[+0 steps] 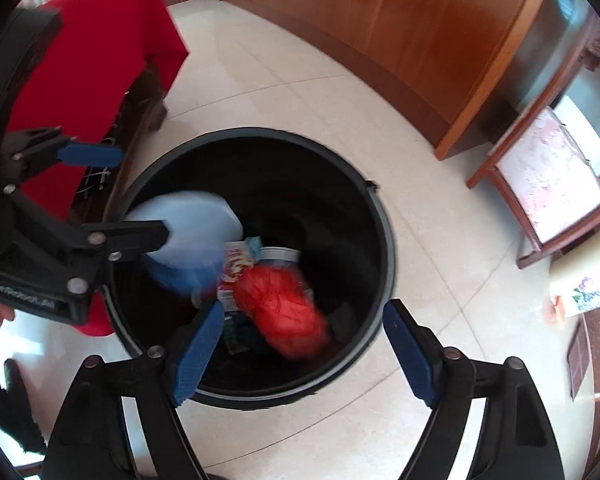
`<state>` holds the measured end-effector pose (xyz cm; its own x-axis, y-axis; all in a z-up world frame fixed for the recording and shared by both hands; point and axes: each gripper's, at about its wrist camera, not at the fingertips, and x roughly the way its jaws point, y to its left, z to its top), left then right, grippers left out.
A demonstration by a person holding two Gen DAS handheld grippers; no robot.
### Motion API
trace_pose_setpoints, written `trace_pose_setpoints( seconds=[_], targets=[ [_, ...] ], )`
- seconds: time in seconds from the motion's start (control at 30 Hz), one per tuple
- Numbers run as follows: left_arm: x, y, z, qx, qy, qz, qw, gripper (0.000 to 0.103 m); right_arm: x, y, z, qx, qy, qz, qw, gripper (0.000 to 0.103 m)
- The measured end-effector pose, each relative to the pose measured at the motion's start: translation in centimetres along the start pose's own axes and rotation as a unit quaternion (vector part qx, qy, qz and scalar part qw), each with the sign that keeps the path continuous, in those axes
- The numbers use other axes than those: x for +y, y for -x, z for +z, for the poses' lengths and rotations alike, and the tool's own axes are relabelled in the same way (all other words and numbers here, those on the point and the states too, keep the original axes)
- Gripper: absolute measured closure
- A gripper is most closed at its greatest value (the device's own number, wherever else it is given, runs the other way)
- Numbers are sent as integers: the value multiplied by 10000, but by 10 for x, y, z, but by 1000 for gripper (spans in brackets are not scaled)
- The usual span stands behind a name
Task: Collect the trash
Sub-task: 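Open both tools to drop the cup and bag into the bin, then move both tools back toward the cloth and towel on the table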
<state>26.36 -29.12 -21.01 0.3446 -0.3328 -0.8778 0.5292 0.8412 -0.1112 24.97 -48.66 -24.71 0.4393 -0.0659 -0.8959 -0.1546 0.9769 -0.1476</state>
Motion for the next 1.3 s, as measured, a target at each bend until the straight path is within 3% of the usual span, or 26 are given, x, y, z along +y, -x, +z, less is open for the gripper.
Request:
trace_pose_setpoints(
  seconds=[0.2,0.4,0.57,0.7,0.97,1.2,1.3],
  targets=[
    [6,32,-1,-266,16,245,9993,5,-17,21,-3,20,-416,-230,9989,20],
    [12,117,-12,-929,168,628,9935,5,-30,79,-5,-505,-1168,-297,9914,20],
    [24,194,-28,-1527,290,929,9835,5,-11,136,3,-1134,-1612,-215,9801,17],
    [52,232,-37,-1830,614,1197,9739,5,17,175,20,-1615,-1717,50,9718,15],
    [151,304,-97,-2215,1412,2214,9392,5,127,219,82,-2131,-1143,762,9673,14],
    [242,331,-155,-2168,2395,2799,9041,7,249,228,133,-2233,-251,1280,9660,14],
    [273,324,-160,-2058,2717,2860,8956,10,294,224,153,-2179,68,1448,9651,14]
  ],
)
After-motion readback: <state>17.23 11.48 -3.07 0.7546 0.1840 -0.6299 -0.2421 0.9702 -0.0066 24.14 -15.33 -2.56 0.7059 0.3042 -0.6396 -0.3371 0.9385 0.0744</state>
